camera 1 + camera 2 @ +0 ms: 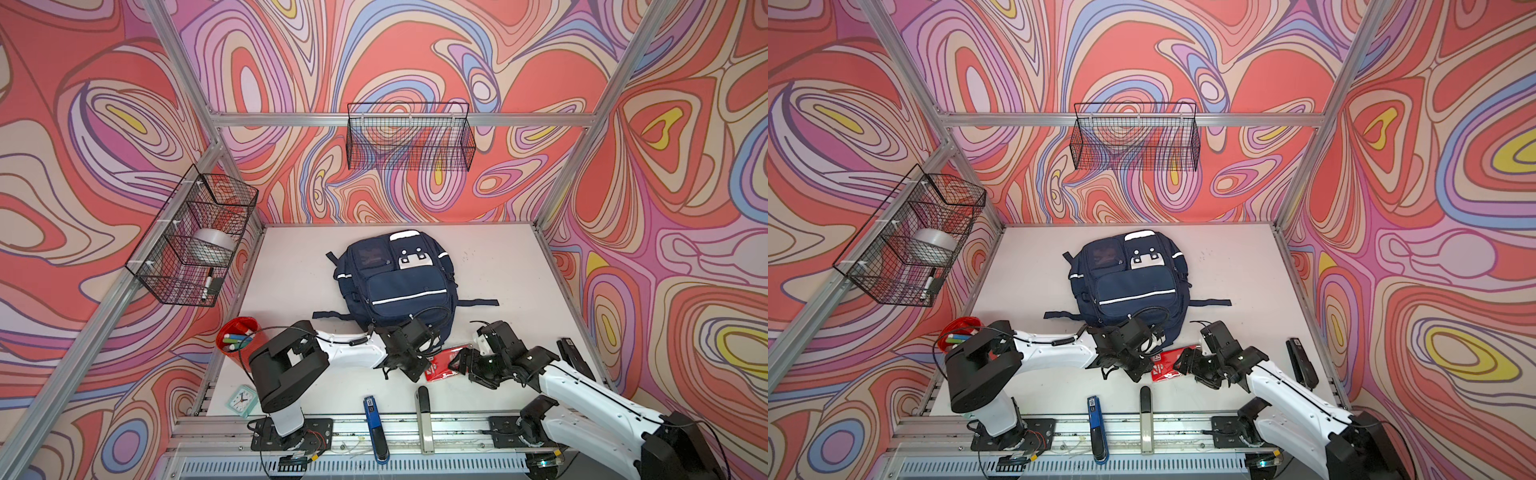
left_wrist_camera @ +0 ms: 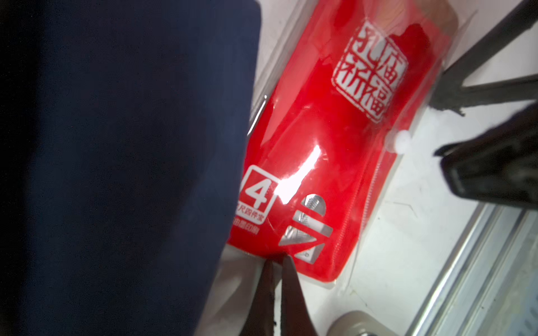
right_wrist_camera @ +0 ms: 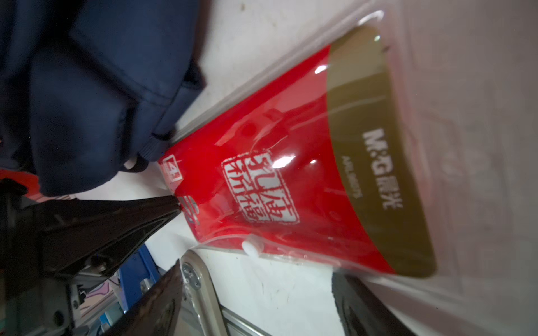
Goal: Pack books, pencil case, and school supplies into a backpack
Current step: Pick up the ruler set bag from the bottom-center of the table.
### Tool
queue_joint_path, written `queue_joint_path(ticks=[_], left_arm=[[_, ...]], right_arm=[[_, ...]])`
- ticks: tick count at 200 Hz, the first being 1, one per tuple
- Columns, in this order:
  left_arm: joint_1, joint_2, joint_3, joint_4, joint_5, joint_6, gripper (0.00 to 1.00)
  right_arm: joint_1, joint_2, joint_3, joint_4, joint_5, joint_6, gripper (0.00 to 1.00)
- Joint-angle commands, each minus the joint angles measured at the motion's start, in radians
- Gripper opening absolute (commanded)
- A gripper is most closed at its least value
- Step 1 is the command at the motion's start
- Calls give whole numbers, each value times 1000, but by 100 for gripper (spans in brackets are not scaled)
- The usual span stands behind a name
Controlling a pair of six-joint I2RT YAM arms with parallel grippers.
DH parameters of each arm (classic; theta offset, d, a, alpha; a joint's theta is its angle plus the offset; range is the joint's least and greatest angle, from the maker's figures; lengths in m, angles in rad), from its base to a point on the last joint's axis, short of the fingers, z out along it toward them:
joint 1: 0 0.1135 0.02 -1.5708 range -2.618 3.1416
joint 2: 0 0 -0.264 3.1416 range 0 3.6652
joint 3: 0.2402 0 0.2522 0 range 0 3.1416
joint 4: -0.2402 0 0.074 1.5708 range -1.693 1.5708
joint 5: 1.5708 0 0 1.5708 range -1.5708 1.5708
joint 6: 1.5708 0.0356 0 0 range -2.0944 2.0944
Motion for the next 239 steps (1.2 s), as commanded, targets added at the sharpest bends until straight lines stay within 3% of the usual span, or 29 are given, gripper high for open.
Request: queue_joint_path(ticks=[1, 41, 73, 95, 109, 125, 137, 145, 152, 174, 187, 212, 239], left_arm=[[-2, 45, 34, 10, 19, -6, 0], [17, -60, 53, -123, -54, 52, 0], [42, -151, 77, -195, -106, 73, 2], [59, -161, 138, -259, -148, 94, 20], [61, -155, 195, -259, -112, 69, 47], [61, -99, 295, -261, 33, -22, 68], [54, -22, 399, -318, 131, -70, 63], [50, 10, 427, -317, 152, -127, 50], [48, 18, 410, -267, 170, -194, 38], [46, 19, 317, -138, 183, -347, 23], [32, 40, 314, -163, 159, -362, 23], [3, 75, 342, -258, -9, -329, 29], [-2, 134, 335, -210, -40, -329, 41]], right_arm=[[-4, -44, -55, 26, 129, 76, 82], [-25, -115, -67, -7, 254, 110, 84], [-58, -30, -88, 158, 263, 98, 80], [-66, 81, -81, 310, 245, 81, 79], [-69, 131, -64, 359, 238, 64, 78], [-108, 173, -40, 378, 170, 24, 78], [-147, 178, -20, 331, 132, 4, 77], [-158, 158, -14, 285, 123, -7, 77], [-160, 128, -20, 250, 123, -6, 76], [-161, 10, -80, 239, 65, 26, 67], [-162, -40, -123, 247, 23, 62, 65], [-162, -117, -146, 154, 16, 75, 65], [-162, -73, -75, 8, 45, 25, 67]])
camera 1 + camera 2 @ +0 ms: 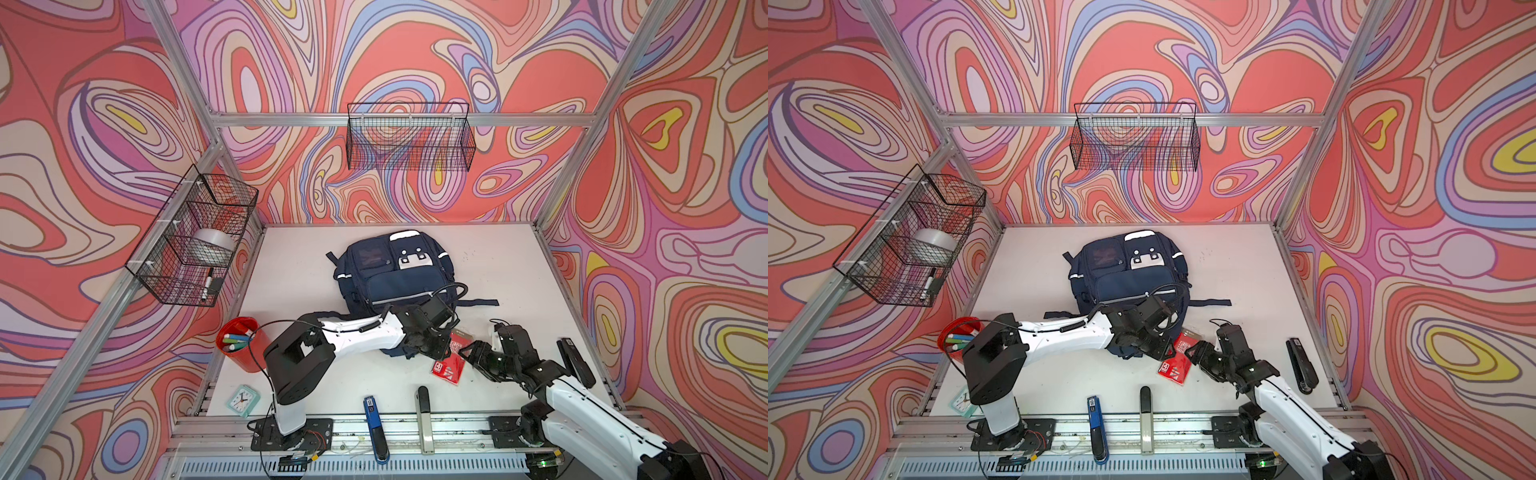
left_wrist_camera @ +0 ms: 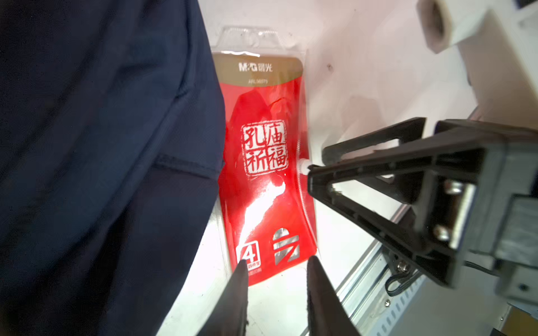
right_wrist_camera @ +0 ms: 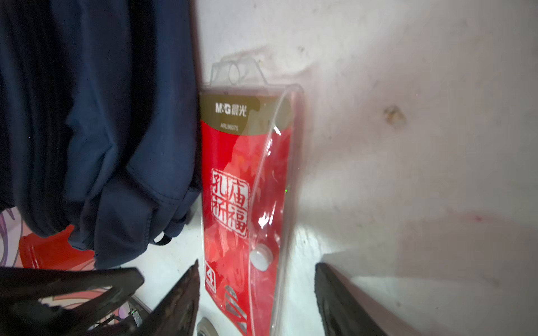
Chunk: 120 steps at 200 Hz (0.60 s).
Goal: Pack books, pencil case, and school supplies into a backpack
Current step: Pick up the ruler set bag from the bottom-center of the table.
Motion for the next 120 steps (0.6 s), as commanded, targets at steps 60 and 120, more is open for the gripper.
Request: queue_joint_path(ticks=[60, 120], left_arm=[[-12, 140, -20, 114, -53, -68, 70], [-12, 194, -4, 213, 67, -59, 50]], right_arm=[[-5, 79, 89, -188, 33, -53, 70], [-45, 90, 64, -197, 70, -34, 68]])
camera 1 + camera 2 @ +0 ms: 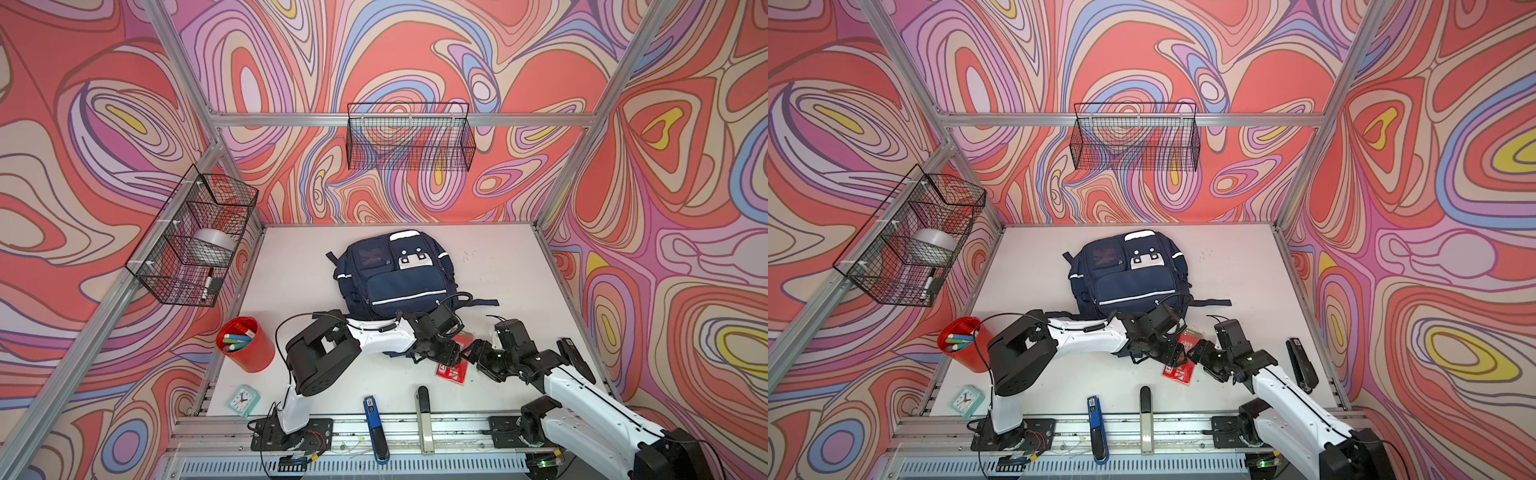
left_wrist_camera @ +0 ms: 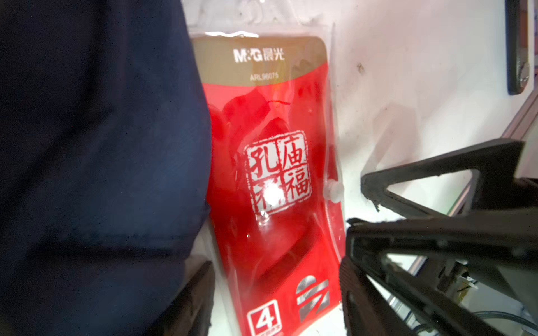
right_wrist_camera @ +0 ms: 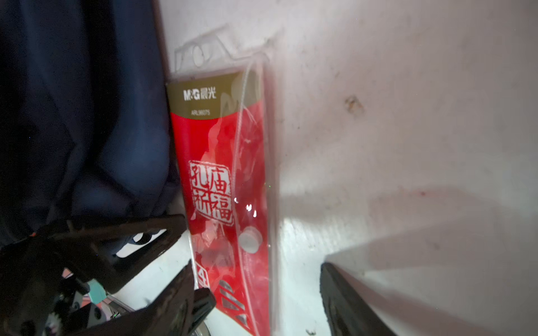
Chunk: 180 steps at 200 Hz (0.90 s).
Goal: Pack books, pencil case, and school supplies into a backpack
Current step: Pick up the ruler set bag from the bottom-center of the table.
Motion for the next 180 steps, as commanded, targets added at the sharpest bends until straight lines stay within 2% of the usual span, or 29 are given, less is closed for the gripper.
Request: queue_joint_path(ticks=[1, 8, 17, 50, 73, 81, 104, 137, 153, 180], left_arm=[[6, 52, -7, 59, 42, -14, 48], [6, 52, -14, 78, 62, -18, 40], [6, 57, -14, 86, 73, -19, 36], [7, 97, 11, 84, 91, -19, 35], [8, 117, 32, 75, 105, -14, 30], [8, 121, 35, 74, 107, -14, 30], [13, 106, 22, 83, 95, -19, 30], [16, 88, 15, 92, 90, -21, 27], [16, 80, 15, 98, 91, -21, 28], [16, 34, 2, 135, 98, -25, 30]], right_arm=[[-27, 10, -27, -57, 38, 10, 68], [-28, 13, -38, -31, 20, 16, 66], [-29, 27, -63, 43, -31, 34, 64], [-30, 134, -106, 194, -116, 37, 57], [-30, 124, -157, 344, -176, 75, 52], [-30, 112, -148, 327, -168, 59, 49], [-30, 65, -111, 223, -104, 17, 34], [-30, -4, -109, 180, -52, 15, 17], [-30, -6, -112, 200, -56, 8, 1], [-30, -6, -81, 177, -67, -12, 0]])
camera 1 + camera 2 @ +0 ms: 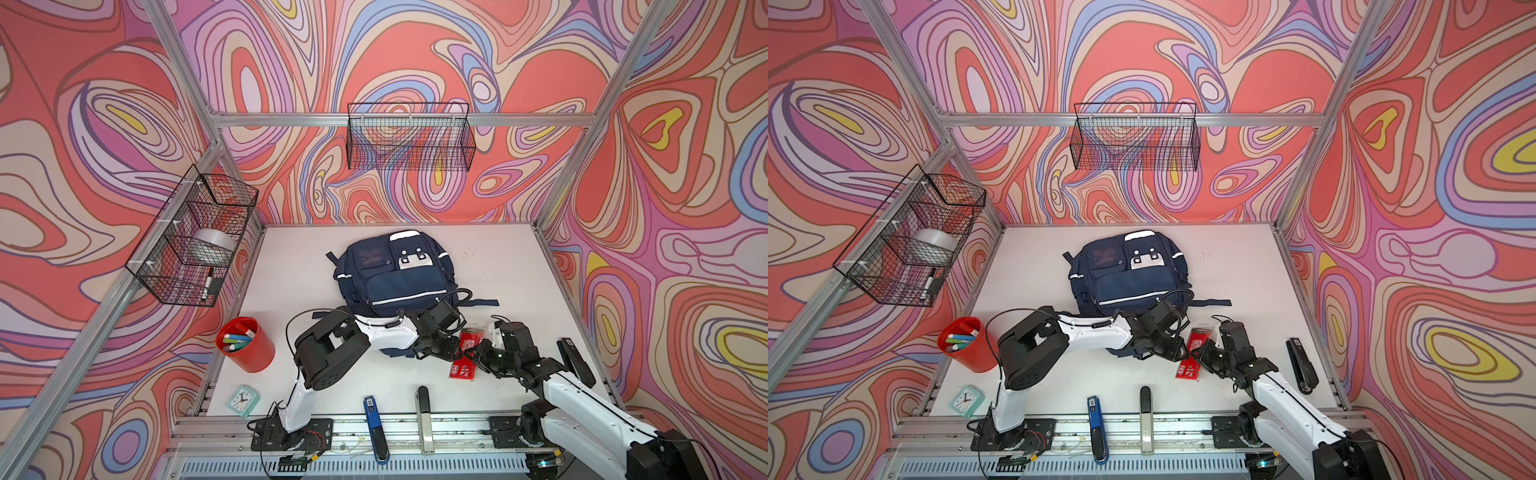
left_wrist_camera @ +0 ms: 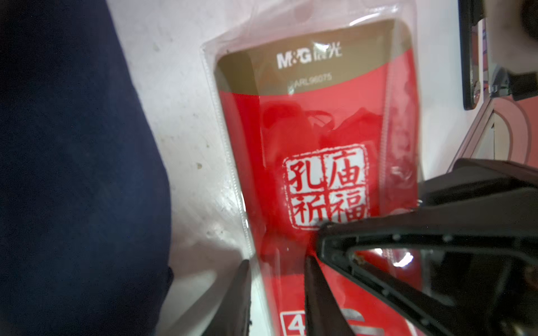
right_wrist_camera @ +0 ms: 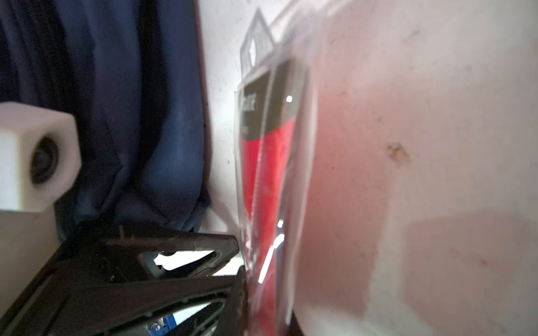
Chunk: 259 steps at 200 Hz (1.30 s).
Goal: Pack books, pencil case, and school supplies into a backpack
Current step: Pick up the ruler set bag from the bottom-center of the table, then open the student bag at the center of the table.
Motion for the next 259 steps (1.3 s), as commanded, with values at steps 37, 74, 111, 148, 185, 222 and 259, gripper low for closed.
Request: queue_joint_path(ticks=[37, 74, 111, 148, 185, 222, 259], left_arm=[[2, -256, 6, -12, 0, 78, 60], [53, -321, 212, -329, -109, 330, 74], [145, -276, 306, -583, -361, 683, 75], [148, -250, 218, -545, -482, 893, 79], [148, -215, 212, -518, -611, 916, 80], [150, -200, 223, -476, -678, 898, 68], [183, -221, 231, -458, -600, 863, 11]], right_arm=[[5, -128, 174, -287, 120, -69, 0], [5, -127, 309, -382, 171, -138, 0], [5, -107, 358, -328, 116, -118, 0], [5, -52, 397, -278, 71, -119, 0], [4, -30, 398, -238, 51, -114, 0], [5, -14, 385, -219, 25, -111, 0], [5, -47, 305, -98, -35, -15, 0]])
